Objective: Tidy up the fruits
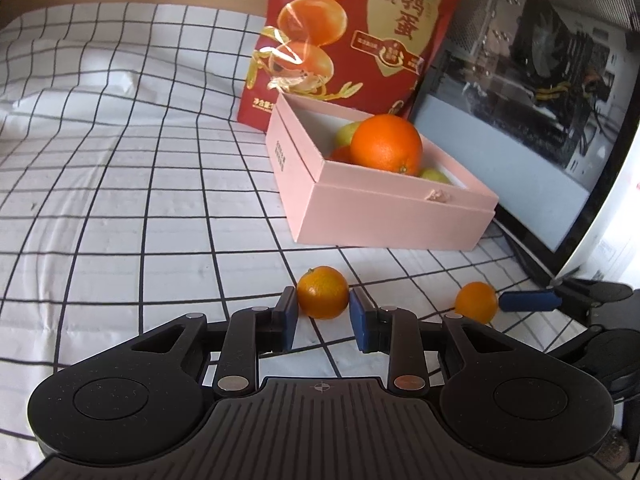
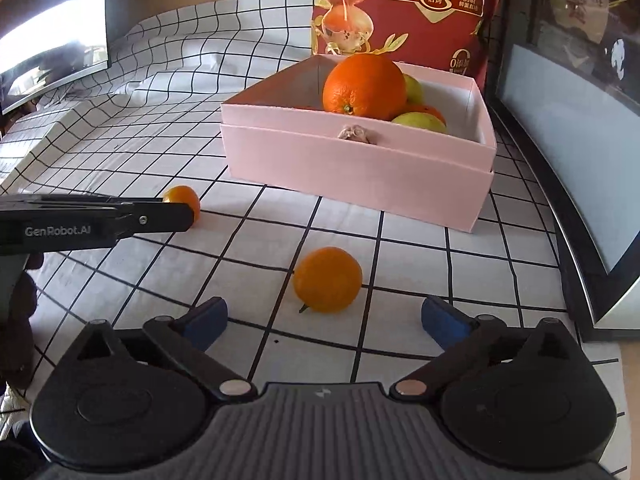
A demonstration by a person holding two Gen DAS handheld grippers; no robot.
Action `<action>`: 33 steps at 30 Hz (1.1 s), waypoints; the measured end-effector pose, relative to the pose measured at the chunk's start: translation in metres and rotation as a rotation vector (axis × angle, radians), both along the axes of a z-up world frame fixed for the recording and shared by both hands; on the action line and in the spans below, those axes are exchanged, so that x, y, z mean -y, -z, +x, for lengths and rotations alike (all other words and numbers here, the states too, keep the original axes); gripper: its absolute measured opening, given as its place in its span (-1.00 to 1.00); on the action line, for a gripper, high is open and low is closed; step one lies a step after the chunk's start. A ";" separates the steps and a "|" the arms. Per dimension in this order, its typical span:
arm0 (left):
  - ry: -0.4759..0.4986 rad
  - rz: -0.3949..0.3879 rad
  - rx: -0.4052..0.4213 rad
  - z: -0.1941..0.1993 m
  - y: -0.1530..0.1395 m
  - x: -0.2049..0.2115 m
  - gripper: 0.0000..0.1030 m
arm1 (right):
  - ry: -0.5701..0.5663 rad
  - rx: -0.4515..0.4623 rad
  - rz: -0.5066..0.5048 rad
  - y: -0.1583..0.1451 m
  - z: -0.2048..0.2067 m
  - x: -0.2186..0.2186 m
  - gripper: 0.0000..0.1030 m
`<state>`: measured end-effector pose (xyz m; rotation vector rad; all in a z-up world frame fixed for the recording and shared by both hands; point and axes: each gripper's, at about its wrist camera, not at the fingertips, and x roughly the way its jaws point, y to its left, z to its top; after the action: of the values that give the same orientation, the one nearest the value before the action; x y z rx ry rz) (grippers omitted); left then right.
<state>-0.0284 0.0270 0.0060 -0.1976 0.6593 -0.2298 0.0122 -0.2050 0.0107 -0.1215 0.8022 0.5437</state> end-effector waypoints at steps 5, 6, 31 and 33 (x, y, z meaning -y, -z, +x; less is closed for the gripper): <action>0.003 0.034 0.005 -0.001 0.001 0.005 -0.36 | -0.021 0.003 -0.001 0.000 -0.002 0.003 1.00; 0.003 0.034 0.005 -0.001 0.001 0.005 -0.35 | -0.028 0.006 0.001 0.000 -0.003 0.004 1.00; 0.011 0.224 0.005 0.034 0.002 0.040 -0.29 | 0.010 0.052 0.029 0.003 0.004 0.016 0.89; 0.014 0.213 0.006 0.032 0.002 0.038 -0.33 | 0.011 0.051 0.032 0.003 0.005 0.016 0.89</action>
<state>0.0038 -0.0106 0.0043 0.0121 0.6741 -0.1721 0.0168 -0.2211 0.0073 -0.1015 0.7438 0.5408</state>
